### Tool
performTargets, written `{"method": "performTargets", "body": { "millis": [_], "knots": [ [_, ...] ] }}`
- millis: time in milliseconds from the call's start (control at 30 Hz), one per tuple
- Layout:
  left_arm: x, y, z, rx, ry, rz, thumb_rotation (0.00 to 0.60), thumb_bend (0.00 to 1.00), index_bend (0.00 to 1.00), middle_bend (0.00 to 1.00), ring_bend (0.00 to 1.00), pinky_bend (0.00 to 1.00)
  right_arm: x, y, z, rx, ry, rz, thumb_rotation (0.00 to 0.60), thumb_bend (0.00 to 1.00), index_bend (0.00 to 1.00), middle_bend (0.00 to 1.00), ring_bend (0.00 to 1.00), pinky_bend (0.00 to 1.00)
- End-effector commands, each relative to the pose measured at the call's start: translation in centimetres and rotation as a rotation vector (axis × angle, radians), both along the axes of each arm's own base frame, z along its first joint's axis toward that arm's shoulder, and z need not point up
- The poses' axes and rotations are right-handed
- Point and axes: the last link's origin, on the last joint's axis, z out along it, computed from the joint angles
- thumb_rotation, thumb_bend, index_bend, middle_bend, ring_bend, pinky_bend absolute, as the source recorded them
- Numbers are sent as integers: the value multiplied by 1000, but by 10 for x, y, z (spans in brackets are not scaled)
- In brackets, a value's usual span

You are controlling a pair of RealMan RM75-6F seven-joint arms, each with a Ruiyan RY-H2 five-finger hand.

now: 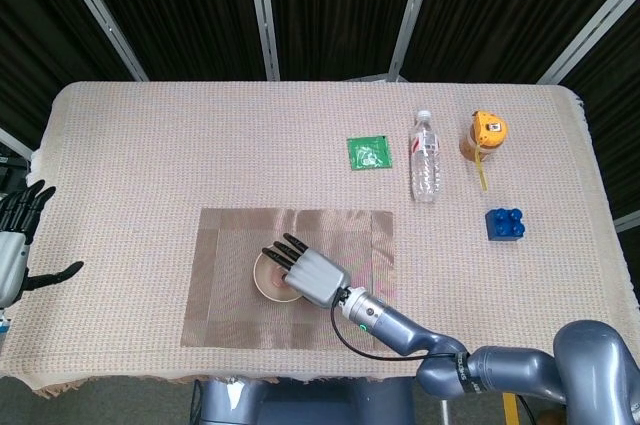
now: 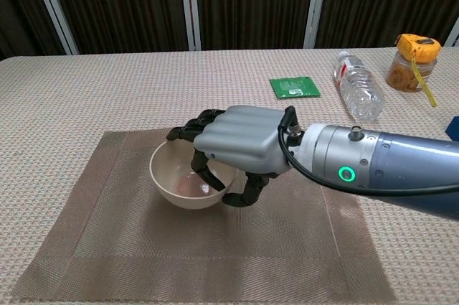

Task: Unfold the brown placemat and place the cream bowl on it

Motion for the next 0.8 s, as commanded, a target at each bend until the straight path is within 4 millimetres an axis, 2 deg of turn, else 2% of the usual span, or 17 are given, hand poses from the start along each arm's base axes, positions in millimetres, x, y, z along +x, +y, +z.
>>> {"method": "performTargets", "body": {
  "millis": [33, 100, 133, 200, 267, 333, 567, 700, 800],
  "knots": [
    [1, 1, -1, -4, -3, -2, 600, 0, 0, 0, 0, 0, -5, -1, -3, -17, 15, -5, 600, 308, 721, 0, 0, 0],
    [1, 2, -2, -7, -3, -4, 600, 0, 0, 0, 0, 0, -7, -2, -5, -24, 23, -6, 600, 304, 705, 0, 0, 0],
    [2, 2, -2, -8, -3, -4, 600, 0, 0, 0, 0, 0, -8, -2, -5, -27, 25, -8, 600, 296, 650, 0, 0, 0],
    [2, 3, -3, -14, -3, -5, 600, 0, 0, 0, 0, 0, -11, -3, -6, -38, 27, -14, 600, 198, 234, 0, 0, 0],
    [2, 3, -4, -15, -4, -4, 600, 0, 0, 0, 0, 0, -13, -3, -6, -44, 29, -17, 600, 63, 0, 0, 0, 0],
    [2, 4, -4, -16, -5, -3, 600, 0, 0, 0, 0, 0, -16, -2, -4, -44, 27, -29, 600, 2, 0, 0, 0, 0],
    [2, 4, -4, -20, -8, -1, 600, 0, 0, 0, 0, 0, -20, 5, 22, -99, -20, -23, 600, 0, 0, 0, 0, 0],
    [1, 2, -2, -16, -11, 0, 600, 0, 0, 0, 0, 0, -32, 10, 49, -146, -35, -22, 600, 0, 0, 0, 0, 0],
    [1, -2, -1, -12, -14, -5, 600, 0, 0, 0, 0, 0, -59, 14, 90, -234, -46, -47, 600, 0, 0, 0, 0, 0]
  ]
}}
